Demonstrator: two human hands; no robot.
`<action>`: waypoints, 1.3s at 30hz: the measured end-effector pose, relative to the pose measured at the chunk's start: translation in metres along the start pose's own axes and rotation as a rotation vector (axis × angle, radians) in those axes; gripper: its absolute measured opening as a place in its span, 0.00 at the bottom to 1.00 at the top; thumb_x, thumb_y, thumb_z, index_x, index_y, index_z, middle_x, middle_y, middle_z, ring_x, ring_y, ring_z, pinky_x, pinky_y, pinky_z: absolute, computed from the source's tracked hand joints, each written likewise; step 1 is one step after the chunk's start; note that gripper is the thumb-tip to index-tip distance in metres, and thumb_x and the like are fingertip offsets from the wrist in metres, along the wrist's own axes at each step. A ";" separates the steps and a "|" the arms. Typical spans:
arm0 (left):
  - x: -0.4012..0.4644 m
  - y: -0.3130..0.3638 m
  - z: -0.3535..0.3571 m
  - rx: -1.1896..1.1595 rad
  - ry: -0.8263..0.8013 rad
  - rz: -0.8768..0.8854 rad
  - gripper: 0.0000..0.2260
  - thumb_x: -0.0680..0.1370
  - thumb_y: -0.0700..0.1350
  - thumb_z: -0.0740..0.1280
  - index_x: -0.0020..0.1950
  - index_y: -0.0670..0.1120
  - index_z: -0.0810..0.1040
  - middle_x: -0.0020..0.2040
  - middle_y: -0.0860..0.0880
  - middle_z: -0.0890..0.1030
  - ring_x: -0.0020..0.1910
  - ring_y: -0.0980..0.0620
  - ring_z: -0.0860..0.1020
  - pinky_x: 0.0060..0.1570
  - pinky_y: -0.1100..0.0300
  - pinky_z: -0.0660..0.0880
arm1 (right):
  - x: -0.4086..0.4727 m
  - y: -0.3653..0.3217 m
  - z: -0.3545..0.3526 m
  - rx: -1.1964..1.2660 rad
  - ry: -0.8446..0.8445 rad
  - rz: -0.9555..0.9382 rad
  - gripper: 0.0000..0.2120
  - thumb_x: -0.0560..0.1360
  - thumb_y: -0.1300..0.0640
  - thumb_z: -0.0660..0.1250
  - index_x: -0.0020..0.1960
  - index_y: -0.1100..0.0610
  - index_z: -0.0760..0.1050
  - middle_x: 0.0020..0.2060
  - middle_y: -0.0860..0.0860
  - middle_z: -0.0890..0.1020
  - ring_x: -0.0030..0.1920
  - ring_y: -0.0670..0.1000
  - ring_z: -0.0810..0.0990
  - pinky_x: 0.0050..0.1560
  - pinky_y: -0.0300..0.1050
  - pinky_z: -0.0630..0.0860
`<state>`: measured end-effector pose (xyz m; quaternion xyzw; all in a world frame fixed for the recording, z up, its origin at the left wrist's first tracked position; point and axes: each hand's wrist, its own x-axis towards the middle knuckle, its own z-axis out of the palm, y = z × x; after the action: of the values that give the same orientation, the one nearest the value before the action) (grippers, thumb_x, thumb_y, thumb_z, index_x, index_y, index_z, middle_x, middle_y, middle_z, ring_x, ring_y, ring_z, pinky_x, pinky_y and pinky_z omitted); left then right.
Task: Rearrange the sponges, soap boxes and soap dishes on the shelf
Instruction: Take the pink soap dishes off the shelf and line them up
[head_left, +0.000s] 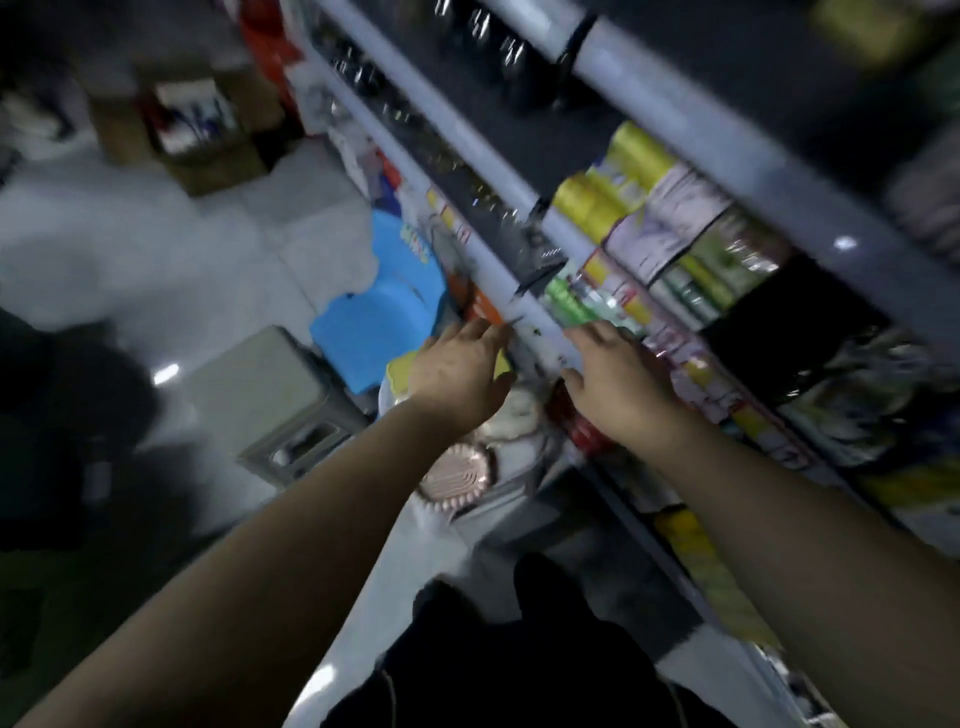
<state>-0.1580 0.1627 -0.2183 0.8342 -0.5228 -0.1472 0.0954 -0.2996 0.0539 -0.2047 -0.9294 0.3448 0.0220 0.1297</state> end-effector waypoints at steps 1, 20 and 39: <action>0.005 0.015 -0.021 0.021 0.021 0.053 0.24 0.76 0.55 0.64 0.71 0.52 0.66 0.68 0.49 0.71 0.67 0.45 0.68 0.62 0.50 0.67 | -0.006 0.003 -0.023 -0.027 0.036 0.022 0.18 0.74 0.54 0.63 0.64 0.57 0.69 0.59 0.57 0.74 0.59 0.61 0.73 0.56 0.53 0.73; 0.106 0.290 -0.114 0.250 0.018 0.494 0.37 0.74 0.53 0.67 0.77 0.49 0.51 0.73 0.44 0.62 0.70 0.40 0.64 0.65 0.45 0.65 | -0.110 0.175 -0.221 -0.433 0.225 0.566 0.24 0.75 0.51 0.61 0.69 0.55 0.61 0.67 0.56 0.66 0.67 0.59 0.61 0.68 0.55 0.57; 0.123 0.254 -0.125 -0.242 0.211 0.311 0.37 0.68 0.59 0.74 0.73 0.52 0.66 0.60 0.44 0.80 0.56 0.41 0.78 0.52 0.51 0.76 | -0.055 0.186 -0.234 0.121 0.287 0.262 0.20 0.75 0.55 0.65 0.63 0.63 0.69 0.55 0.63 0.77 0.56 0.60 0.74 0.52 0.47 0.70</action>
<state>-0.2786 -0.0578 -0.0396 0.7367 -0.6110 -0.1044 0.2702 -0.4735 -0.1066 -0.0138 -0.8607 0.4783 -0.1150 0.1308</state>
